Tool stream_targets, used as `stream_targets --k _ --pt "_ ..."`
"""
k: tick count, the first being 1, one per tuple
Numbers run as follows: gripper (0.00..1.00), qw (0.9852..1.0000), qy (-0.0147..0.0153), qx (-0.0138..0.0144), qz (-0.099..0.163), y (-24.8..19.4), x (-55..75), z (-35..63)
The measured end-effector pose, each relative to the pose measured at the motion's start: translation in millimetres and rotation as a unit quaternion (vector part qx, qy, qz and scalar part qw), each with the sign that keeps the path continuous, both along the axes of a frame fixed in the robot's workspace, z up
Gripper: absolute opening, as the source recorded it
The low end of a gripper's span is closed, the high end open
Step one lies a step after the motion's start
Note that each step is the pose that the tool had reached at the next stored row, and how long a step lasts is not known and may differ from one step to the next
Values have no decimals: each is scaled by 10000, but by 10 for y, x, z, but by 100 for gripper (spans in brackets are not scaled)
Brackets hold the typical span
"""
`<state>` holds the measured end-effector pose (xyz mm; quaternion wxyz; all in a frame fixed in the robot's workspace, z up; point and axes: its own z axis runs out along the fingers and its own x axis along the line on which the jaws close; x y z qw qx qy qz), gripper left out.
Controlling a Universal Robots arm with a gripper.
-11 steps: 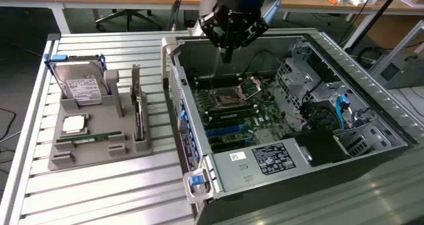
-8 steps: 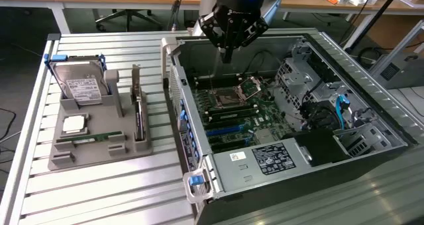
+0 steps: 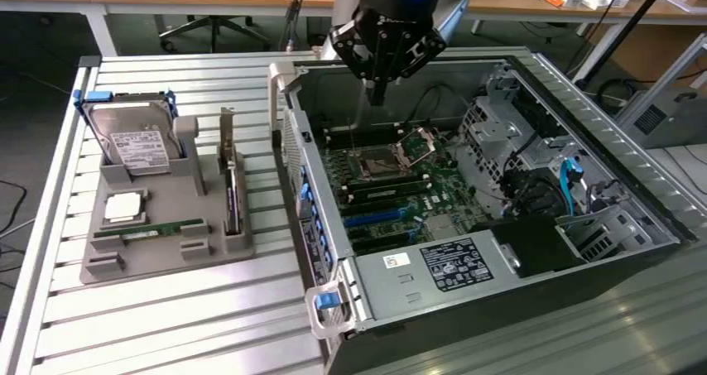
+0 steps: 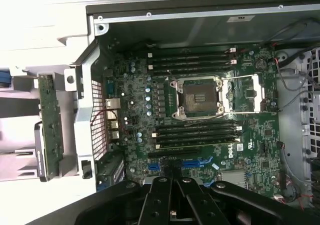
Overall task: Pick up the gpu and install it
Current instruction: 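Reach for the gpu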
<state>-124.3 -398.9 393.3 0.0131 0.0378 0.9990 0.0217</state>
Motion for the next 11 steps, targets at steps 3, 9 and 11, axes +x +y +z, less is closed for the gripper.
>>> stream_targets --k 3,9,11 --pt "11 10000 0 0 0 0 -8 0" --pt "11 10000 0 0 -1 0 -18 0" --pt "11 10000 0 0 -1 0 -23 -1"
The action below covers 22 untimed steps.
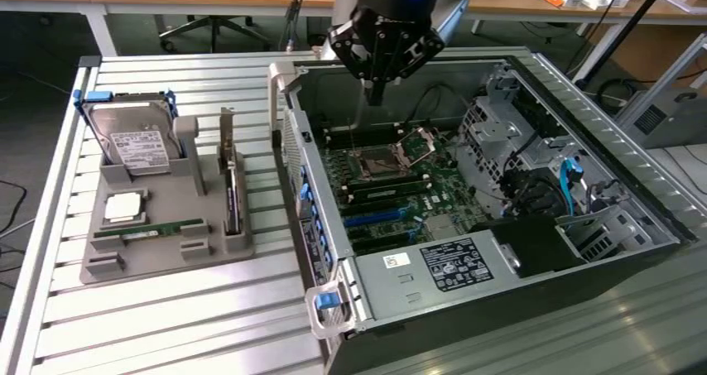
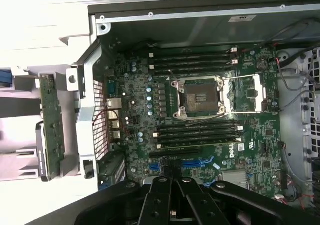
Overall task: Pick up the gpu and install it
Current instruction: 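Reach for the gpu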
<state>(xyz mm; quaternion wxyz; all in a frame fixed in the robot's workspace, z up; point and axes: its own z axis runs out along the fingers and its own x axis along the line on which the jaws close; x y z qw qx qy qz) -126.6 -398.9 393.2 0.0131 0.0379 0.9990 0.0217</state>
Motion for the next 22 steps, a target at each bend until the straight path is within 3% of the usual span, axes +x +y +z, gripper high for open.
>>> stream_targets --k 22 --pt "11 10000 0 -1 0 0 -49 0"
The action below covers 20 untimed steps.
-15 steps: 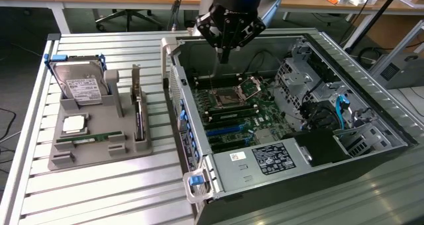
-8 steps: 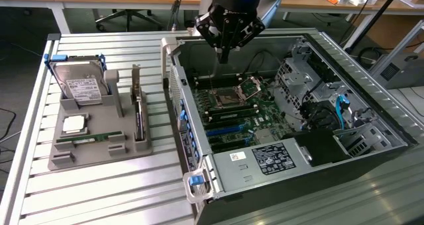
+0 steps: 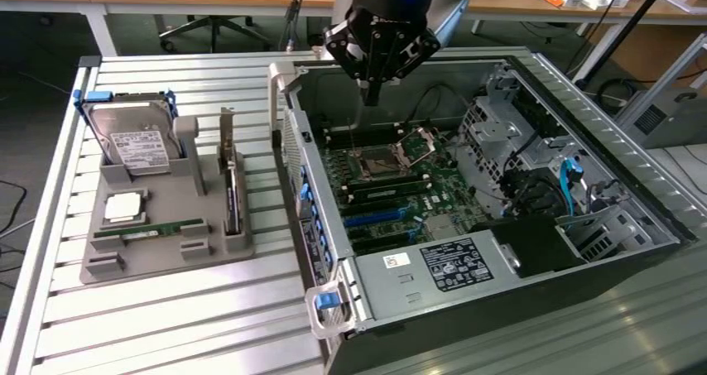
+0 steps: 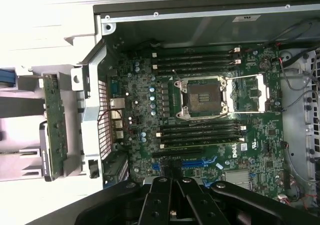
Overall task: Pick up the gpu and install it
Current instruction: 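Reach for the gpu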
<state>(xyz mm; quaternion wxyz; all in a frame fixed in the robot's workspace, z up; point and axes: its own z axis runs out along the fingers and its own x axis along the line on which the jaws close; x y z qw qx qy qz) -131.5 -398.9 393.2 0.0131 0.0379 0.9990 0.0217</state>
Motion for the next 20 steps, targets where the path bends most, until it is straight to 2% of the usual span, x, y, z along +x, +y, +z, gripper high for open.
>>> stream_targets --k 20 --pt "11 10000 0 0 0 0 -48 0"
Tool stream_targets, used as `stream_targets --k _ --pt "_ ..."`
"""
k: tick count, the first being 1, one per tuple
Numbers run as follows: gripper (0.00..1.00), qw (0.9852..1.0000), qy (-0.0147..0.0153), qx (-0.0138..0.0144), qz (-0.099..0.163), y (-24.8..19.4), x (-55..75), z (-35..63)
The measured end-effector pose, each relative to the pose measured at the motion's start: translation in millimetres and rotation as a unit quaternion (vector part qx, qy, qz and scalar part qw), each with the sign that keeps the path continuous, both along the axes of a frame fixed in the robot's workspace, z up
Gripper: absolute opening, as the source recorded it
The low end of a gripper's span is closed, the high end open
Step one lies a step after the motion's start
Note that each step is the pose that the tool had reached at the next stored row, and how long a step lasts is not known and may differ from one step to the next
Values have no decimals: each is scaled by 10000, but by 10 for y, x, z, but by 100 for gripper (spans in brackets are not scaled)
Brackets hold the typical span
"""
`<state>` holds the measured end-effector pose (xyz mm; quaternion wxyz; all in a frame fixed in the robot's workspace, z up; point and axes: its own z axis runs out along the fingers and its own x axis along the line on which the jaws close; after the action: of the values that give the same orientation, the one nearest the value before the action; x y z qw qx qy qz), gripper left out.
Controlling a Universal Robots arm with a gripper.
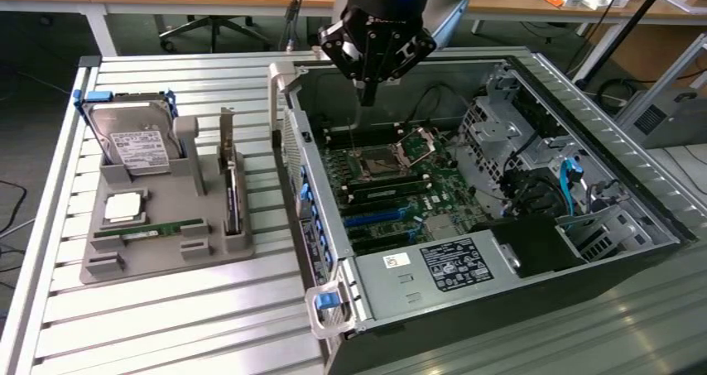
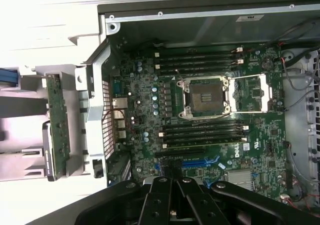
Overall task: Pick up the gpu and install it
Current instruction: 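Reach for the gpu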
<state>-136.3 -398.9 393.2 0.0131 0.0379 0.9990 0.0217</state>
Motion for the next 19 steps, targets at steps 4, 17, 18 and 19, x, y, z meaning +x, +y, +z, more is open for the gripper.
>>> stream_targets --k 4,17,18,19 --pt "11 10000 0 0 1 0 -9 0" --pt "11 10000 0 0 0 0 -42 0" --pt "11 10000 0 0 0 0 -45 0" --pt "11 10000 0 0 0 0 -48 0"
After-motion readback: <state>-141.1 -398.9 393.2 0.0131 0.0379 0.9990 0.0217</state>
